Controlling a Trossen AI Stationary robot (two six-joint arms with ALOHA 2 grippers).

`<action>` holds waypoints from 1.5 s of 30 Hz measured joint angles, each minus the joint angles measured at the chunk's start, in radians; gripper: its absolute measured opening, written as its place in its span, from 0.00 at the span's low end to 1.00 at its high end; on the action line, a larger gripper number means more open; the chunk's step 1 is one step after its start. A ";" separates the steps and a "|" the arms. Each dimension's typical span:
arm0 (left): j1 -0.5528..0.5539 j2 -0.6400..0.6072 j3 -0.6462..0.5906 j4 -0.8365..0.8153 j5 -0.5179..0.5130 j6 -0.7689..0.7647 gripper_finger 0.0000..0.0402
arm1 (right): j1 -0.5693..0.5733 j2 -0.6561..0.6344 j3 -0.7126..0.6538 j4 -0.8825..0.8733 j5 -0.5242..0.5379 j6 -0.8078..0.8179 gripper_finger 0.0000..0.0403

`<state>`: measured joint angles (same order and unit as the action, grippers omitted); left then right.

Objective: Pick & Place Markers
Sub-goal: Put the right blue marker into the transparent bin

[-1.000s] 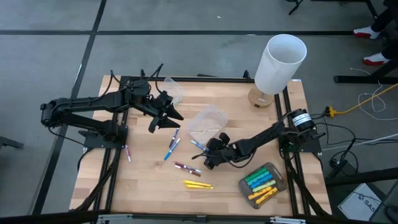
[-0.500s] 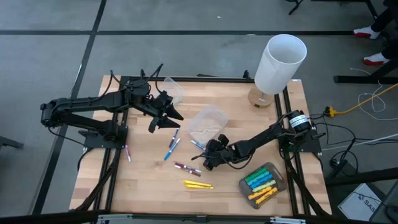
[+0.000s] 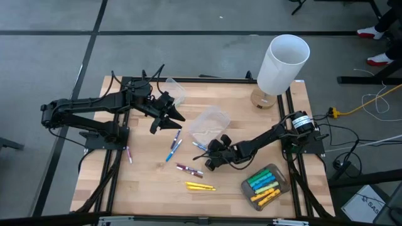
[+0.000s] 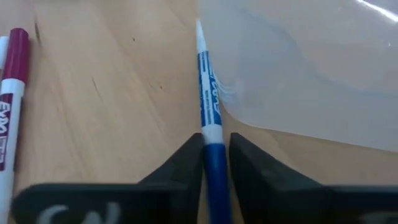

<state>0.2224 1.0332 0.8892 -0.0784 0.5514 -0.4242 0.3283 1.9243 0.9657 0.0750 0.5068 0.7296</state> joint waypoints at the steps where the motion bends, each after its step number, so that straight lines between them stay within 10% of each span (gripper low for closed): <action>1: 0.000 0.000 0.000 0.000 0.000 0.000 0.54 | 0.000 0.000 0.000 0.000 -0.001 0.000 0.16; 45: 0.000 -0.020 0.000 0.000 0.000 -0.011 0.54 | 0.041 -0.020 0.127 0.004 -0.091 -0.014 0.10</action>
<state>0.2222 1.0133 0.8894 -0.0783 0.5510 -0.4355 0.3696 1.9044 1.0929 0.0790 0.4159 0.7153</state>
